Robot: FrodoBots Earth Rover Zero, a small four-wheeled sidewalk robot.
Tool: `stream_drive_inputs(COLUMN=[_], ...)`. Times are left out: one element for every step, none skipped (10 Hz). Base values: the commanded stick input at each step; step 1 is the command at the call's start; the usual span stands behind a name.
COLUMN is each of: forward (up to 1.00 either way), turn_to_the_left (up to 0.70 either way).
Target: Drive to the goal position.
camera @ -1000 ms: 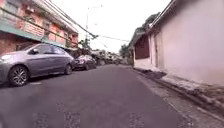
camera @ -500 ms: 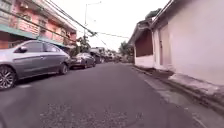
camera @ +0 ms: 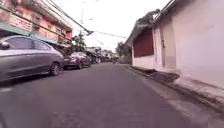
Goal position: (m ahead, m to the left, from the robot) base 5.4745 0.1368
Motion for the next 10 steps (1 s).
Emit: stream_drive_inputs(forward=[1.00,1.00,1.00,1.00,1.00,1.00,1.00,1.00,1.00,1.00], turn_to_the_left=[0.00,0.00,0.00,0.00,0.00,0.00,0.00,0.00,0.00,0.00])
